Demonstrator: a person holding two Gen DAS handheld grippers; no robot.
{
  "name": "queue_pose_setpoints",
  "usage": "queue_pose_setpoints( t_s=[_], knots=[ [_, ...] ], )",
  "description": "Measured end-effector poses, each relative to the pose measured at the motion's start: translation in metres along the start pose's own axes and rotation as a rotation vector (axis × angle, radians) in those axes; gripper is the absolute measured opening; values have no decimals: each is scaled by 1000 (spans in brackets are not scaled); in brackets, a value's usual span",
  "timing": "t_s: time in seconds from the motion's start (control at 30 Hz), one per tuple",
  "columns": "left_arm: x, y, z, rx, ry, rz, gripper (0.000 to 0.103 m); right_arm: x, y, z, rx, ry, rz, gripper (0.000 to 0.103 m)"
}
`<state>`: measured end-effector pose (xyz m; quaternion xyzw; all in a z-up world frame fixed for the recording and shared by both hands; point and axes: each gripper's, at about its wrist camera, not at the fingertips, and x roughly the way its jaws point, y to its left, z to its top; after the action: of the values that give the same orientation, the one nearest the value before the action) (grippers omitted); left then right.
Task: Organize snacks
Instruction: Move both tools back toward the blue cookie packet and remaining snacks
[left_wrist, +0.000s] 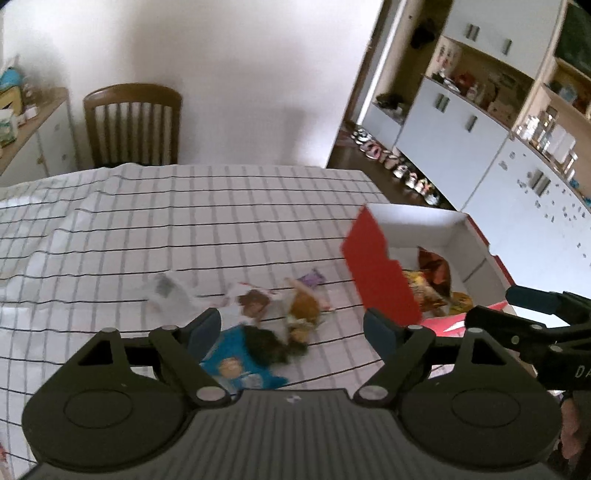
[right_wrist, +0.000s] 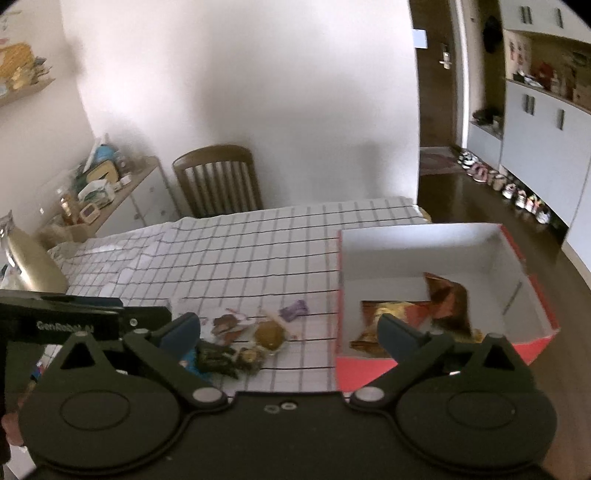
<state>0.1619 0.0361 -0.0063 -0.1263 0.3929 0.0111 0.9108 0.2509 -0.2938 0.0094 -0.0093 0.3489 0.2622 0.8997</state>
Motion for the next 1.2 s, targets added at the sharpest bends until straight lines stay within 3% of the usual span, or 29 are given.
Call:
queue_pose_setpoints(
  t_s=[0.07,0.1,0.13,0.43,0.77,1.03,1.2],
  knots=[
    [-3,16,-2,-6,-14,11,93,6,10,-1,-3,12,2,103],
    [-5,24,-4,-8,-24,17,102,8,14,0,-3,16,4,103],
    [-6,30,-5,-12,-34,21,103,11,19,-1,-4,19,3,103],
    [8,70,-27,-46,-33,59,103,43,47,-7,18,92,-13,102],
    [67,69,-64,-54,88,5,103,93,62,-9,56,210,-30,97],
    [108,66,-64,-98,152,-11,103,133,79,-13,22,310,-42,82],
    [132,68,-63,-103,212,-2,103,155,87,-11,4,360,-51,81]
  ],
)
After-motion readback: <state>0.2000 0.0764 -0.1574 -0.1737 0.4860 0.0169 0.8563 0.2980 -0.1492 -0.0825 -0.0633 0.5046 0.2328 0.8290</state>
